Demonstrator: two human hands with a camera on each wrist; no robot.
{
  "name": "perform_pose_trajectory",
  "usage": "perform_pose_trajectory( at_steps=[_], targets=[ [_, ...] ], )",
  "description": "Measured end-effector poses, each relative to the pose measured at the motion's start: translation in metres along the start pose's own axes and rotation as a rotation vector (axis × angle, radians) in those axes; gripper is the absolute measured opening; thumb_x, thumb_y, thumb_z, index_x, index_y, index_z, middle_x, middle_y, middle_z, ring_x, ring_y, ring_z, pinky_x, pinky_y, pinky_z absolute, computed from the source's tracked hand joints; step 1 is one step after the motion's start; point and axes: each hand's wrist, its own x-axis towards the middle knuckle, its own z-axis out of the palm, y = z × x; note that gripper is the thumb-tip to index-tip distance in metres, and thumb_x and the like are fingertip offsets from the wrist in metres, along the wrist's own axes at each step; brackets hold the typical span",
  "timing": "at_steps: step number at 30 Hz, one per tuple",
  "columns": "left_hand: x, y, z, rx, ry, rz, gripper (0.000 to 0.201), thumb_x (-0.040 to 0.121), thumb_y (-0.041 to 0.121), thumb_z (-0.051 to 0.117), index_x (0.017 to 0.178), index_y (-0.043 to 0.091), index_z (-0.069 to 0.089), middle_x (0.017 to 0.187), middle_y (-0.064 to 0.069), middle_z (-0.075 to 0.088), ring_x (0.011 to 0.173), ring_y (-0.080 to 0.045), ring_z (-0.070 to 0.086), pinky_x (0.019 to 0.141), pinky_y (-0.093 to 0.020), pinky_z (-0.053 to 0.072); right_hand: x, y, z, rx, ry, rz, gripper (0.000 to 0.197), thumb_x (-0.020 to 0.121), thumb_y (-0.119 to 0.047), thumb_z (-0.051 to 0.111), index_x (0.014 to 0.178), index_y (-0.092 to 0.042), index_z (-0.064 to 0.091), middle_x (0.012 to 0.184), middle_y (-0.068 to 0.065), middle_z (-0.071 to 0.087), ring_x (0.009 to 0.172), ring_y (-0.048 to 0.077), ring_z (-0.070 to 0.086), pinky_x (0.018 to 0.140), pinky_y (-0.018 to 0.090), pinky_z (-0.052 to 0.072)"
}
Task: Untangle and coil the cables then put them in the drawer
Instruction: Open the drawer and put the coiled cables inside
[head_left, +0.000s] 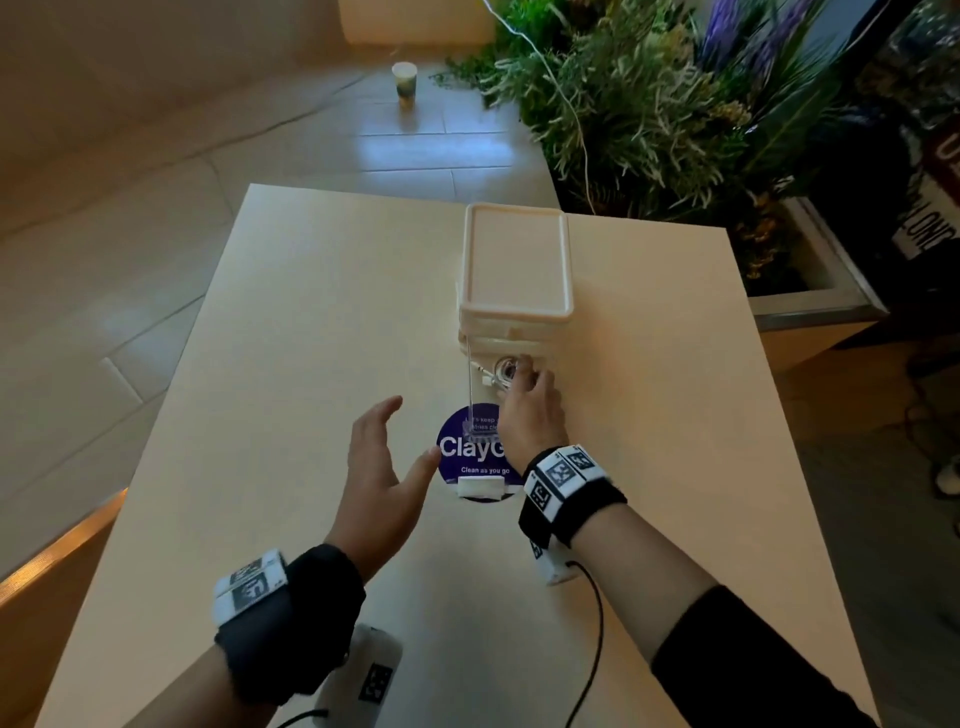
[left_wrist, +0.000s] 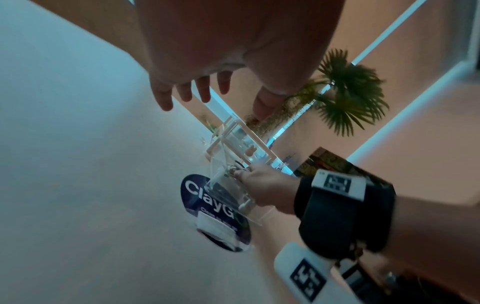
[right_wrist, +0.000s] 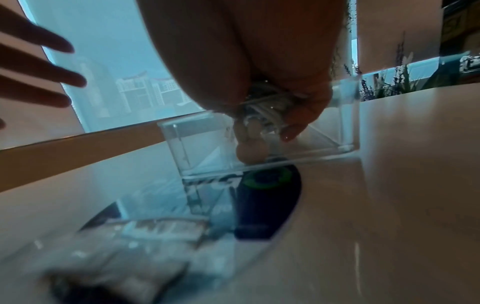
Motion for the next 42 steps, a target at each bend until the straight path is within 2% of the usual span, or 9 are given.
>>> perform_pose_trajectory(
  at_steps=[5, 9, 13, 19, 26, 30, 35, 38, 42],
  targets=[
    [0.016, -0.007, 0.017, 0.494, -0.148, 0.356, 0.067, 0.088, 0.035, 0.054, 0.145, 0.013, 0.028, 0.156, -0.003, 0.025, 0.145, -0.016, 0.015, 0.116, -0.036, 0.018, 0.022, -0.011, 0.004, -0.13, 0.1, -0.056, 0.059, 0.095, -0.037, 0.035, 0.143, -0.006, 0.023, 0.144, 0.016, 0.032, 0.126, 0.034, 0.033, 0.1, 0.047, 0.031],
    [0.023, -0.011, 0.042, 0.823, -0.348, 0.403, 0.07, 0.087, 0.042, 0.041, 0.147, 0.011, 0.022, 0.158, -0.006, 0.023, 0.145, -0.02, 0.015, 0.11, -0.055, 0.032, 0.016, -0.011, 0.006, -0.175, 0.212, -0.09, 0.054, 0.093, -0.039, 0.039, 0.139, -0.011, 0.036, 0.13, 0.014, 0.046, 0.115, 0.033, 0.043, 0.092, 0.046, 0.036],
    [0.043, -0.005, 0.048, 0.787, -0.326, 0.472, 0.08, 0.083, 0.038, 0.054, 0.148, 0.014, 0.014, 0.16, -0.008, 0.014, 0.147, -0.022, 0.007, 0.115, -0.055, 0.02, 0.008, -0.004, 0.009, -0.172, 0.289, -0.167, 0.045, 0.082, -0.022, 0.058, 0.126, -0.011, 0.052, 0.114, 0.014, 0.058, 0.102, 0.033, 0.053, 0.08, 0.043, 0.047],
    [0.092, 0.028, 0.037, 0.781, -0.26, 0.531, 0.091, 0.072, 0.04, 0.045, 0.15, 0.011, 0.008, 0.161, -0.006, -0.003, 0.148, -0.019, -0.007, 0.116, -0.052, 0.001, 0.004, 0.004, 0.009, -0.174, 0.28, -0.256, 0.043, 0.065, -0.007, 0.076, 0.107, -0.008, 0.069, 0.094, 0.009, 0.071, 0.087, 0.032, 0.062, 0.066, 0.036, 0.054],
    [0.12, 0.019, 0.038, 1.021, -0.392, 0.537, 0.137, 0.055, 0.086, 0.049, 0.147, 0.01, -0.018, 0.157, -0.003, -0.024, 0.145, -0.019, -0.022, 0.115, -0.058, -0.007, 0.038, -0.014, -0.005, -0.065, 0.27, -0.177, 0.024, 0.063, -0.005, 0.079, 0.087, -0.004, 0.073, 0.079, 0.013, 0.072, 0.076, 0.036, 0.064, 0.063, 0.038, 0.056],
    [0.122, 0.018, 0.039, 1.029, -0.383, 0.541, 0.145, 0.05, 0.089, 0.051, 0.143, 0.009, -0.025, 0.152, -0.004, -0.031, 0.143, -0.021, -0.027, 0.115, -0.06, -0.005, 0.034, -0.009, -0.001, 0.005, 0.326, -0.224, 0.029, 0.079, -0.023, 0.071, 0.1, -0.003, 0.07, 0.094, 0.014, 0.072, 0.094, 0.036, 0.062, 0.081, 0.041, 0.053],
    [0.121, 0.014, 0.045, 1.069, -0.365, 0.552, 0.152, 0.044, 0.093, 0.049, 0.141, 0.006, -0.029, 0.151, -0.008, -0.034, 0.142, -0.026, -0.027, 0.115, -0.06, -0.005, 0.024, 0.012, -0.002, -0.002, 0.167, -0.319, 0.055, 0.096, -0.046, 0.033, 0.132, -0.007, 0.049, 0.134, 0.012, 0.056, 0.131, 0.027, 0.04, 0.11, 0.041, 0.034],
    [0.12, 0.012, 0.046, 1.053, -0.314, 0.581, 0.142, 0.05, 0.087, 0.051, 0.146, 0.006, -0.016, 0.158, -0.01, -0.016, 0.146, -0.027, -0.013, 0.115, -0.061, 0.003, 0.021, 0.017, -0.007, -0.104, 0.043, -0.358, 0.076, 0.089, -0.06, 0.008, 0.145, -0.011, 0.026, 0.151, 0.008, 0.036, 0.14, 0.024, 0.027, 0.116, 0.045, 0.022],
    [0.126, 0.008, 0.042, 0.991, -0.254, 0.633, 0.124, 0.056, 0.074, 0.057, 0.149, 0.007, 0.01, 0.158, -0.011, 0.019, 0.146, -0.027, 0.012, 0.113, -0.06, 0.014, 0.03, 0.02, -0.01, -0.199, -0.034, -0.384, 0.081, 0.084, -0.066, 0.009, 0.149, -0.017, 0.008, 0.157, 0.007, 0.02, 0.144, 0.024, 0.016, 0.118, 0.045, 0.009]
  ],
)
